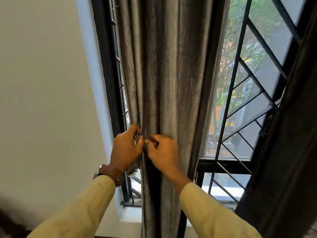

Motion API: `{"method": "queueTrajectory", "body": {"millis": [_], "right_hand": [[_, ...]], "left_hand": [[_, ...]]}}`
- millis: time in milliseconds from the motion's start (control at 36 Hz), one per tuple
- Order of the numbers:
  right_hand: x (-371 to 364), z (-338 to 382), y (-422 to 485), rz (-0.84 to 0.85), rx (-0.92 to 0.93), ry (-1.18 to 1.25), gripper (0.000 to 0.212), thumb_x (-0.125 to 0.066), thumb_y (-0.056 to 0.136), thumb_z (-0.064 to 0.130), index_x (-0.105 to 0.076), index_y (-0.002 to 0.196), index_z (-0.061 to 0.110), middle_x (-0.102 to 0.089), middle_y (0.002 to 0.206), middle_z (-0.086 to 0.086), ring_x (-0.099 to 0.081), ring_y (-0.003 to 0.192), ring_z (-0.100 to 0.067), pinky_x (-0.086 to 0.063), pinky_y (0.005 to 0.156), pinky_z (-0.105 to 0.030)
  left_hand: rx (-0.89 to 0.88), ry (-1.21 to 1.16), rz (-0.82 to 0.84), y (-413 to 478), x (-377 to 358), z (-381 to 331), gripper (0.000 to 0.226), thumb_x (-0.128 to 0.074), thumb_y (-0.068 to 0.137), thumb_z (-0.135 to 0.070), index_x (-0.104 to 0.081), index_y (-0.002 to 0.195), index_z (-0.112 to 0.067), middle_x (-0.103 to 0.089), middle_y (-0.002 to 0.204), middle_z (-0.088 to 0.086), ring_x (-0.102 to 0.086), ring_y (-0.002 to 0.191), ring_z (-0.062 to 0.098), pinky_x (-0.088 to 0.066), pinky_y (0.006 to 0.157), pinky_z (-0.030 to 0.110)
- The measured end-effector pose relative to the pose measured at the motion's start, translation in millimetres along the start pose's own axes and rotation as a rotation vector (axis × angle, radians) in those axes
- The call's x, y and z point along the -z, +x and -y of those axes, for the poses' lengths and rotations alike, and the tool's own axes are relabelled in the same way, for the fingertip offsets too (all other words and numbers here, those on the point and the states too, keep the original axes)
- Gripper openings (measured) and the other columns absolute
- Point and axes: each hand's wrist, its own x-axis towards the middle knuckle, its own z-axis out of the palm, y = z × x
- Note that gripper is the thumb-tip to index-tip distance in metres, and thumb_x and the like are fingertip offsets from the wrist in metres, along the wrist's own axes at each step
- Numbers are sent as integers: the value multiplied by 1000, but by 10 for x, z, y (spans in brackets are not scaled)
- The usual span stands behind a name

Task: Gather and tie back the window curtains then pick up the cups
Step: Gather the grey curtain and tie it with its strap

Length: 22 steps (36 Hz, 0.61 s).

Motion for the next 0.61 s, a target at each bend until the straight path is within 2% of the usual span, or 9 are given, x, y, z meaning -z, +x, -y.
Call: {"method": "queueTrajectory", "body": {"millis": [111,139,194,306,333,389,444,556,611], "right_hand": [[-89,27,152,-9,-125,96,17,-64,91,28,-75,89,16,-74,77,2,-67,69,-12,-55,65,-29],[-93,35,179,-5,-141,120,17,-64,91,29,-76,91,16,-74,79,2,-68,70,-11,-56,67,-29],[-94,45,227,8,-158,153,18,-67,90,32,-77,92,18,-75,81,3,-68,72,-9,-57,68,-26],[-78,43,279,-34,-161,129,15,-68,88,30,-78,89,19,-75,77,4,-65,66,-4,-47,57,-14],[-74,37,279,-53,-160,115,14,-67,89,27,-79,88,19,-75,76,4,-64,65,-5,-44,56,-13],[-63,17,275,-87,-161,105,14,-65,89,22,-79,85,18,-75,76,2,-65,65,-7,-45,57,-14],[-57,11,261,-99,-154,108,14,-65,88,21,-79,86,18,-76,78,1,-67,69,-11,-52,64,-21],[-92,6,227,-59,-120,118,15,-64,89,21,-78,89,18,-75,80,3,-68,70,-8,-59,69,-30],[-106,8,224,-63,-108,126,15,-63,89,21,-78,89,18,-75,79,4,-68,69,-8,-60,68,-32]], "left_hand": [[-21,-24,19,-6,-61,8,18,-69,84,-18,-55,95,-19,-50,53,-7,-48,47,7,-35,48,11],[-35,-37,30,-13,-70,4,20,-68,84,-17,-54,98,-19,-53,57,-6,-49,48,10,-38,48,17],[-57,-46,44,-22,-90,-1,25,-66,83,-11,-52,102,-18,-54,61,-6,-50,51,14,-41,50,26],[-30,-75,82,-14,-114,10,46,-66,81,-13,-45,119,-26,-58,63,-5,-50,50,9,-43,52,28],[-28,-98,101,-18,-112,21,57,-68,80,-15,-40,129,-29,-60,65,-4,-53,50,9,-46,52,27],[-29,-159,108,-30,-116,40,84,-69,80,-16,-21,148,-31,-64,71,-6,-57,50,7,-44,51,17],[-39,-229,84,-45,-118,23,100,-67,82,-12,0,154,-30,-68,83,-7,-58,53,2,-40,51,8],[52,-346,35,-40,-165,-78,100,-63,87,-3,10,153,-26,-67,75,-2,-55,54,-6,-38,54,4],[87,-415,87,-30,-176,-89,87,-59,91,-4,-4,154,-26,-66,77,-5,-61,65,-8,-46,63,6]]}}
